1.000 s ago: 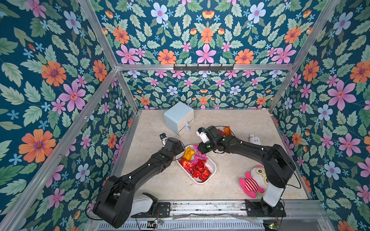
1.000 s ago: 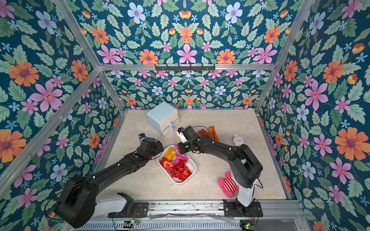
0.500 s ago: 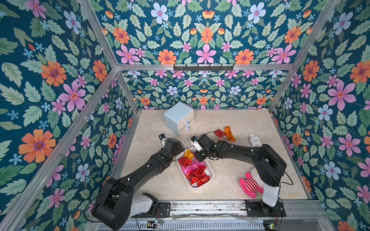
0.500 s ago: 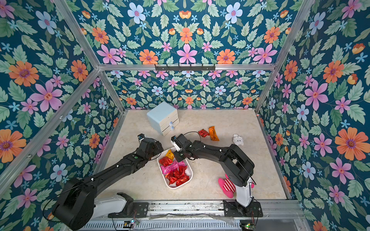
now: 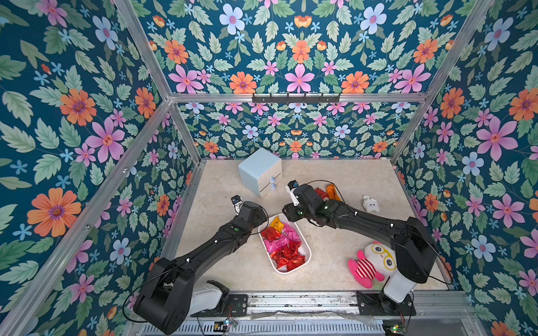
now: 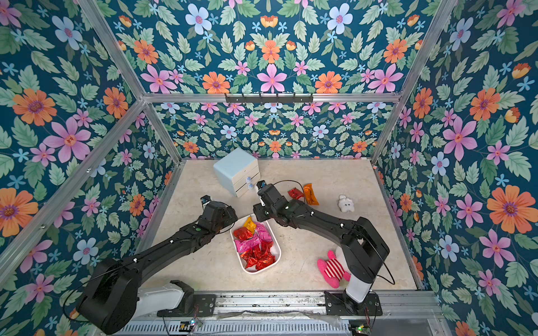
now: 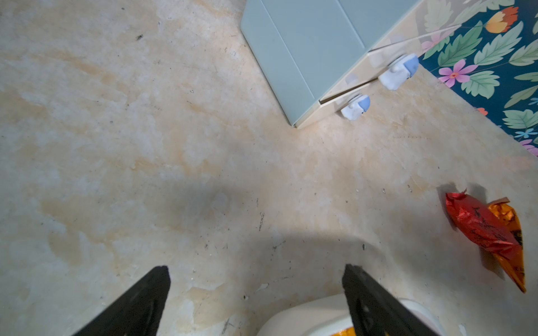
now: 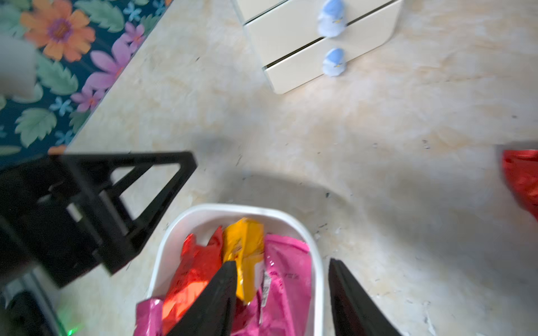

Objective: Put the tea bags into the storage box
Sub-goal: Place the tea bag in the storage box, then pick up the tea bag from the center of the board.

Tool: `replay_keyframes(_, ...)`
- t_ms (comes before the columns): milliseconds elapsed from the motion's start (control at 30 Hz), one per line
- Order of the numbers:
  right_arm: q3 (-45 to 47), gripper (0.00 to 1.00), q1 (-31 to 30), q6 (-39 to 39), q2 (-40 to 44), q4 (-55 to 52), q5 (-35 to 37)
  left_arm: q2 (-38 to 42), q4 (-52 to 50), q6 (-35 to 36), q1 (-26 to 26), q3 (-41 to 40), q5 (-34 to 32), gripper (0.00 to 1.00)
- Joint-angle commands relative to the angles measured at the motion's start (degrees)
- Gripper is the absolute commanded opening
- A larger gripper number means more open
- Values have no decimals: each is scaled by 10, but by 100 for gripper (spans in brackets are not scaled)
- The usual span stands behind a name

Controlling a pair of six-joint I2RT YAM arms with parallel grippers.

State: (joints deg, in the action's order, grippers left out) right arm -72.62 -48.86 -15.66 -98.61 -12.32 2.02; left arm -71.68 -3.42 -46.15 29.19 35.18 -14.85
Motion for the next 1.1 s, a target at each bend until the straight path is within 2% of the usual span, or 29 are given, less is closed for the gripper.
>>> replay_keyframes(0,-3,61,34,-90,-2,-29,55,0,4,7,0,0,8,99)
replay_keyframes(100,25,65,92,-144,-2,-9,27,1,5,10,0,-1,11,99)
replay_keyframes(267,110,71,198,-241,1,110,-89,2,11,12,0,-8,21,99)
replay_keyframes(367,138,76,235,-260,-8,168,-132,0,15,11,0,-13,27,99)
replay_keyframes(533,134,76,257,-287,-48,211,-155,-6,19,7,0,-19,33,99)
replay_keyframes(900,82,76,282,-339,-141,250,-153,0,11,7,0,-21,24,99)
replay_keyframes(1000,67,72,285,-345,-159,265,-157,2,10,7,0,-22,20,99)
replay_keyframes(1067,58,64,286,-346,-171,266,-159,4,8,7,0,-23,18,99)
